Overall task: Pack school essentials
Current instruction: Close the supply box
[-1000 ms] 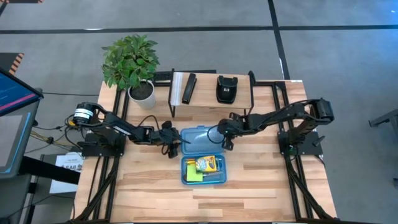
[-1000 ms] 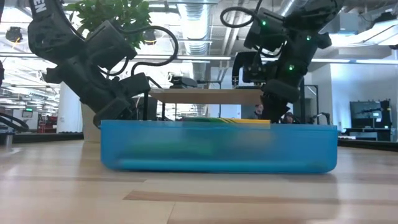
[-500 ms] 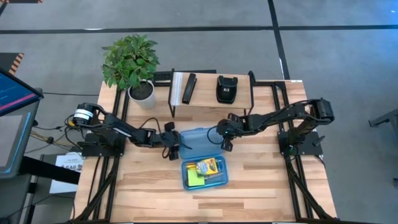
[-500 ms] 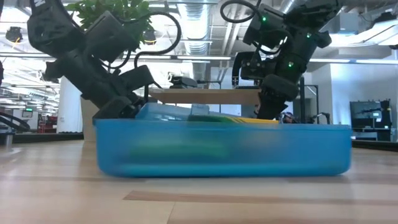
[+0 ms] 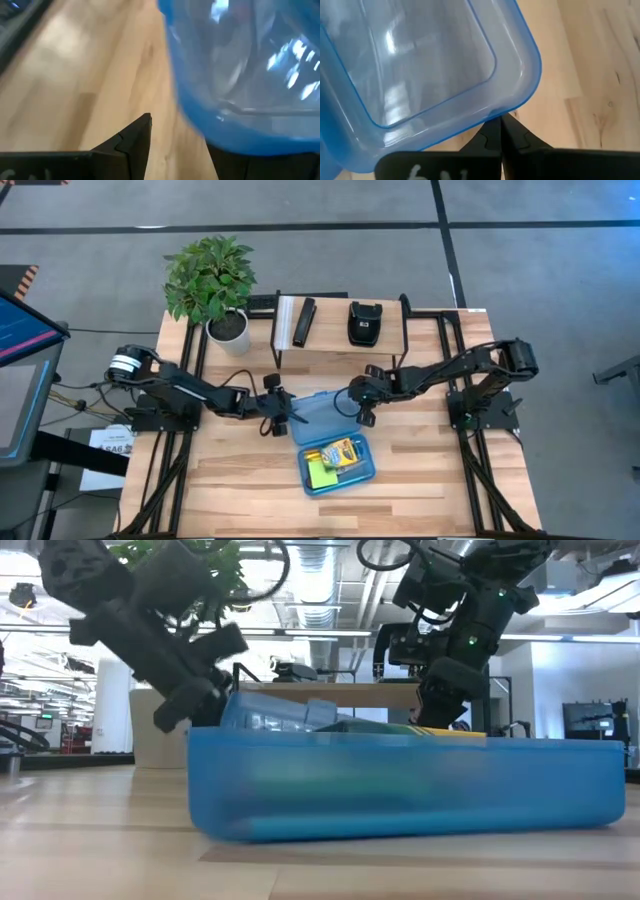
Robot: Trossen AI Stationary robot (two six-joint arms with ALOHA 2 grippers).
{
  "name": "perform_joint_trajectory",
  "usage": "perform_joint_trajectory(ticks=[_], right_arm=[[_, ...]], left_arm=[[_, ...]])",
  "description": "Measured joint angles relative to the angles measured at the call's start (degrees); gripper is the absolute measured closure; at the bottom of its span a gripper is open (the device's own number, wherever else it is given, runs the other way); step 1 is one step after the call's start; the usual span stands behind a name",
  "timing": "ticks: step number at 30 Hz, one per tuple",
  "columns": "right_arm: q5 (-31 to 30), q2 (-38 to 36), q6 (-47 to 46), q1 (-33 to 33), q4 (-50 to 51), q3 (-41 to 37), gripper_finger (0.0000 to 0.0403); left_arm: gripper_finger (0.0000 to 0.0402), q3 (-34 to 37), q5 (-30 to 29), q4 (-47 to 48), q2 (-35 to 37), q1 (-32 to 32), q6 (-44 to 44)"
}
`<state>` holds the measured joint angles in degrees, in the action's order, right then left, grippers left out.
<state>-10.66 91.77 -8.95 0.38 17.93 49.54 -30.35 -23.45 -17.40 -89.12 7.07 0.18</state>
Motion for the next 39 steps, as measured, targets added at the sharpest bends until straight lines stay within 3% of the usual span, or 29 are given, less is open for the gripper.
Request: perform_joint_trajectory(ticks=[10, 27, 33, 39], right_arm=[[-1.14, -2.19, -0.02, 0.35, -0.77, 0.11, 0.0395], [-3.10, -13.54, -1.29, 3.30, -0.41, 0.02, 0.0395], [-3.23, -15.04, -4.72, 8.55, -0.57, 0.02, 0.0395], [-2.96, -10.95, -9.57, 19.72, -2.98, -0.01, 0.0395]], left_arm=[[0.0233, -0.11, 0.81, 1.15, 9.27, 0.04, 2.51], [0.0233, -0.09, 4.04, -0.99, 9.31, 1.25, 4.10], [0.0233, -0.09, 6.76, -3.38, 9.31, 1.25, 4.30], [0.0233, -0.09, 7.14, -4.18, 9.31, 1.27, 4.58]])
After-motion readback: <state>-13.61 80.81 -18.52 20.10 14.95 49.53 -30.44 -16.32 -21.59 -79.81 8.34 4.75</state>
